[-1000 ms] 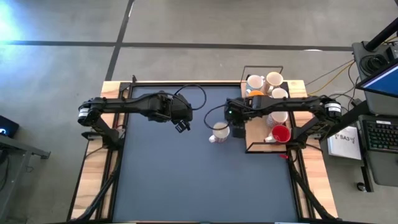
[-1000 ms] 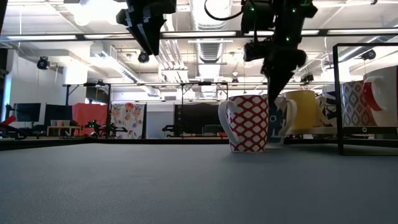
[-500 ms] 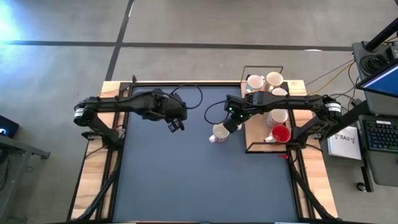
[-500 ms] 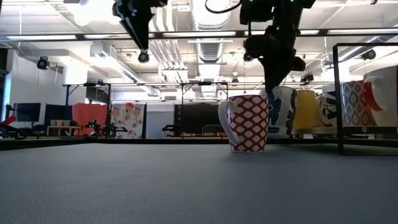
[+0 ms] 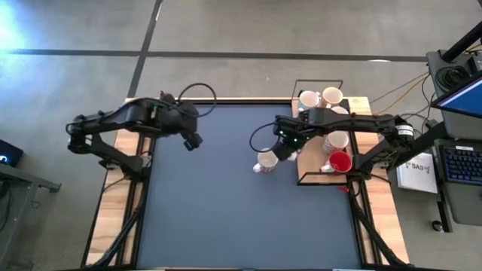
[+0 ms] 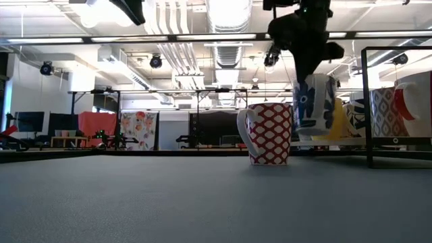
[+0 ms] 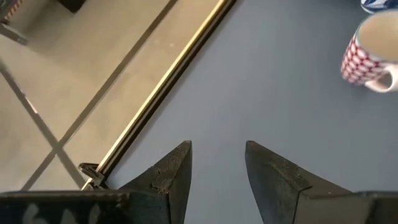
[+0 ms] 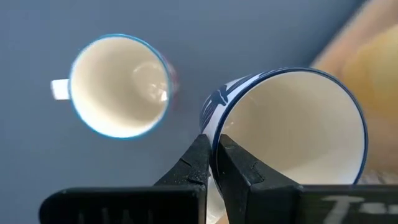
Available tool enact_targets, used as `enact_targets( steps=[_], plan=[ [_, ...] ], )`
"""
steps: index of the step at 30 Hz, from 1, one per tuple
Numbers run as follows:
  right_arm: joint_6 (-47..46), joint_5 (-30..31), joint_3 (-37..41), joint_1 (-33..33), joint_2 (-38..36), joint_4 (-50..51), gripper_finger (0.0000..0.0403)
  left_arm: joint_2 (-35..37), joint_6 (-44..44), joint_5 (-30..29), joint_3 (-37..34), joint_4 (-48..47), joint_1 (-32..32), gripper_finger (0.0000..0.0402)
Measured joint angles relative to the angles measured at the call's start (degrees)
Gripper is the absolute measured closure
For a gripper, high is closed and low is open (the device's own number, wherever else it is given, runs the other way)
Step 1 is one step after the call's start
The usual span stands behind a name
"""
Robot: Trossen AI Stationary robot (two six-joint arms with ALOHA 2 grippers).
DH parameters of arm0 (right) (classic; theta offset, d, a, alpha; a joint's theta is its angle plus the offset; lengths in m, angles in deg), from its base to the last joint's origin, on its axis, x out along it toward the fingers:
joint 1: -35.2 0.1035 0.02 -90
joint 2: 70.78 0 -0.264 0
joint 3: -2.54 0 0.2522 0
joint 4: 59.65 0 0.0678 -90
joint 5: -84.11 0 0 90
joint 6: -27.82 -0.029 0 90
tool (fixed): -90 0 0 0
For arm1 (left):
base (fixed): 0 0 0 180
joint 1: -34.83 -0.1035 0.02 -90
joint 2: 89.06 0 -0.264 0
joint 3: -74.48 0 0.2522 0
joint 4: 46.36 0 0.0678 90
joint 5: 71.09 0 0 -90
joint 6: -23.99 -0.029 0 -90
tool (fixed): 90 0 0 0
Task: Place coffee mugs
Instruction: Put the blue cup on the shelf aligned with the gray cup
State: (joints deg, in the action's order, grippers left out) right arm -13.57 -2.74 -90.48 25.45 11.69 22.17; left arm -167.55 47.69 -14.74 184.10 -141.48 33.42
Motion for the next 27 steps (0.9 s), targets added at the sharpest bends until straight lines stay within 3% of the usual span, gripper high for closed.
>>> enact_targets(
  steps=[11, 27],
  plan=[
    [-8.92, 5.83, 0.23, 0.0, -0.04, 10.35, 0.039, 1.72, -0.56, -4.29, 0.0, 0.42, 0.02, 0.0269],
    [-8.59, 9.42, 4.92, -0.37, -0.09, 11.1, 0.039, 1.72, 0.34, -4.96, 0.0, 0.42, 0.0, 0.0269]
  ],
)
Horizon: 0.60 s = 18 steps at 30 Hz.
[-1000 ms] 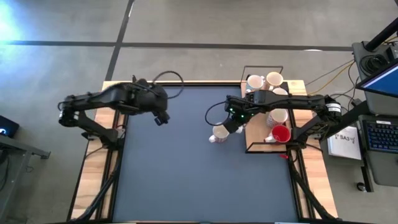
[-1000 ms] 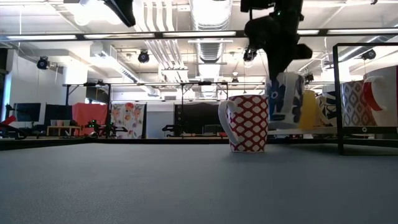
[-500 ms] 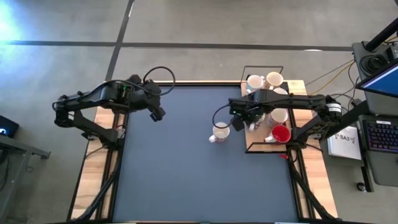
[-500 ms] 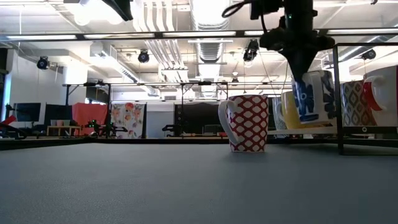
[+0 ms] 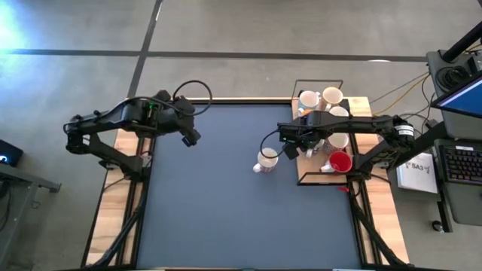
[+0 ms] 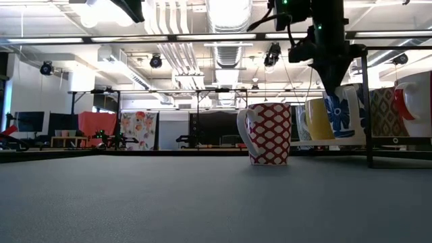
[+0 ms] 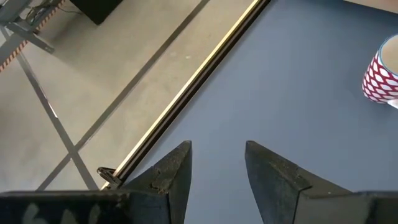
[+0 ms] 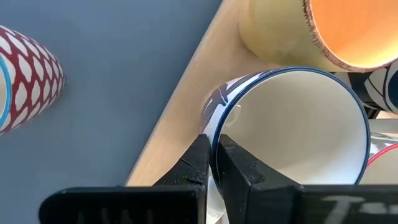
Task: Place coffee mugs
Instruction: Put the blue cup on the shelf aligned with the gray cup
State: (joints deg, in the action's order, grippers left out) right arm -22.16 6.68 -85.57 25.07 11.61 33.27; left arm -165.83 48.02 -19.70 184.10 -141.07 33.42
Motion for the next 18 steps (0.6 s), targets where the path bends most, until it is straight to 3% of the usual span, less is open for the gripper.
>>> enact_targets(
  steps=[18],
  plan=[
    [3.3, -0.93, -0.82, -0.02, -0.63, 0.09, 0.039, 0.0, 4.14, -0.02, 0.0, 0.15, 0.02, 0.0269]
  ],
)
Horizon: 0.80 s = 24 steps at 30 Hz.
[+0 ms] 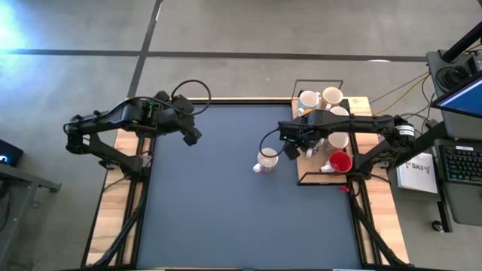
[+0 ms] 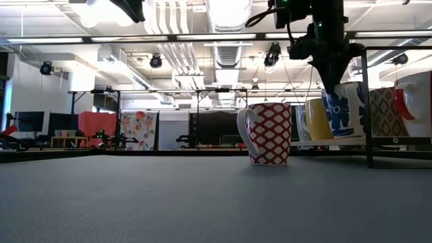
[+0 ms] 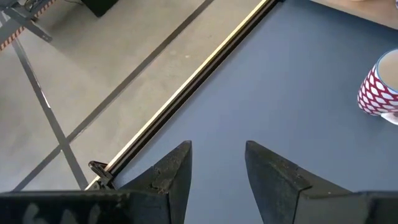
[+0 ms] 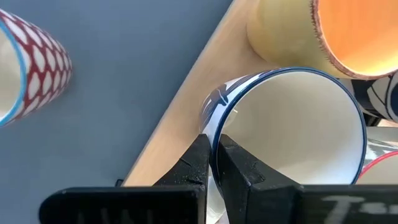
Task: Place coffee mugs
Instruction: Put the blue cup on the shelf aligned with the gray cup
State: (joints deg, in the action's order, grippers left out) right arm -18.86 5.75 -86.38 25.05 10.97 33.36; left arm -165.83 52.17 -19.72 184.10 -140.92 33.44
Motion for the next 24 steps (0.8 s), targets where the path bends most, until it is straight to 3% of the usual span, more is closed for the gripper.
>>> enact_targets(
  steps=[24],
  plan=[
    [4.25, -1.08, 0.16, 0.0, 0.0, -0.69, 0.0388, 0.0, 2.03, 0.02, -0.88, -0.05, 0.0, 0.0269]
  ],
)
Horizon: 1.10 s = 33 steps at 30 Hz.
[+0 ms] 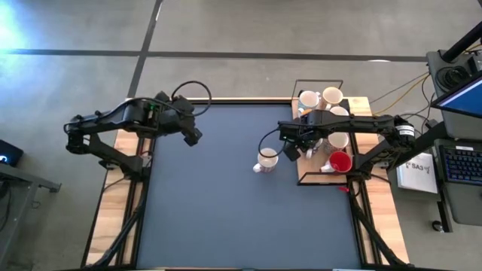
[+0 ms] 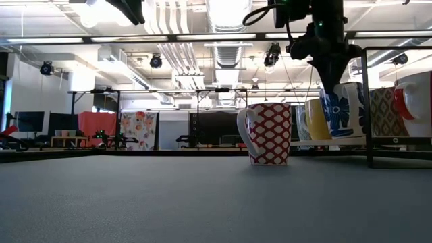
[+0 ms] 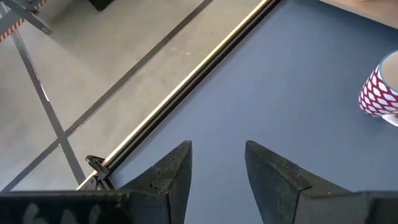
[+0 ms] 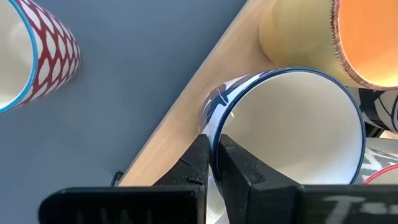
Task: Place coffee mugs
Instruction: Put the blue cup on the shelf aligned with the gray cup
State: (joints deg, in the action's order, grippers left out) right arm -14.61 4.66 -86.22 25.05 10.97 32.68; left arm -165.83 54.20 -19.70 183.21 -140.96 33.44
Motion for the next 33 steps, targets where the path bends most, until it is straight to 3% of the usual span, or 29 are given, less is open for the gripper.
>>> enact_targets(
  steps=[4, 16, 33],
  plan=[
    [0.01, -0.03, 0.0, 0.0, 0.0, -0.01, 0.0385, 0.0, 0.6, 0.0, -0.4, 0.0, 0.0, 0.0269],
    [1.17, 0.17, 0.0, 0.0, 0.0, 0.37, 0.0313, 0.0, 2.31, 0.02, -3.04, 0.04, 0.02, 0.0269],
    [1.51, 2.56, -3.85, 0.01, 0.0, 2.73, 0.033, 0.0, 4.8, 0.09, -3.9, 0.02, 0.02, 0.0269]
  ],
)
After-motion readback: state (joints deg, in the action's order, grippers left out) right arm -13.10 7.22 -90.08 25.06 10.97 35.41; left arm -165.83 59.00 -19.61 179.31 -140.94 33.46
